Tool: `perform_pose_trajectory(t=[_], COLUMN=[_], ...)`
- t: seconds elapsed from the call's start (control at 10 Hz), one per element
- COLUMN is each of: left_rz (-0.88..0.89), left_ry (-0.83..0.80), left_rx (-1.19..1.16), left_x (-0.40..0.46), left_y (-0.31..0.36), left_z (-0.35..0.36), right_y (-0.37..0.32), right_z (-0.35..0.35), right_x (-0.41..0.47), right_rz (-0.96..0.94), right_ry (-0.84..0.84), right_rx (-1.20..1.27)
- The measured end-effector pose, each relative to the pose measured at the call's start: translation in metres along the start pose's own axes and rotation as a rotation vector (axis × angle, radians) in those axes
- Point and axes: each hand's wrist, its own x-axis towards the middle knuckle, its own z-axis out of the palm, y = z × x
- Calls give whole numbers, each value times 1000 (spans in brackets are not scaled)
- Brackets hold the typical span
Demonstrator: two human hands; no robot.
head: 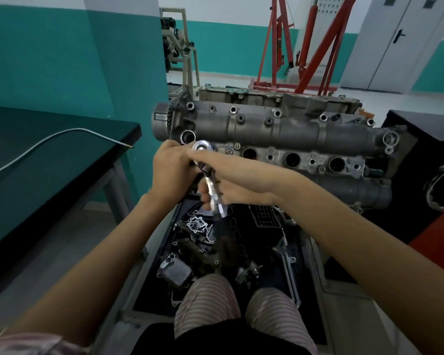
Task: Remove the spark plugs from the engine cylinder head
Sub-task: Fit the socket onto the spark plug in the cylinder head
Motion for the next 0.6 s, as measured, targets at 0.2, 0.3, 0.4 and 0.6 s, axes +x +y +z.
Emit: perform_pose_trajectory(t=[0.2, 0.3, 0.4, 0.6], left_rz=[77, 93, 59, -455], left_ry=[45, 41, 27, 38], left_rx=[4, 21, 31, -331], left_x=[0, -1, -1, 1], left_y=[-1, -4, -4, 2], left_z=[0, 0, -1, 1], right_y=[-11, -14, -6, 5], right_z=[-8, -19, -11, 17], right_x=[9, 10, 9, 15], right_rz=[-326, -435, -320, -65], right_ry=[518, 613, 541, 128], right_rx=[-1271, -1585, -1135, 135])
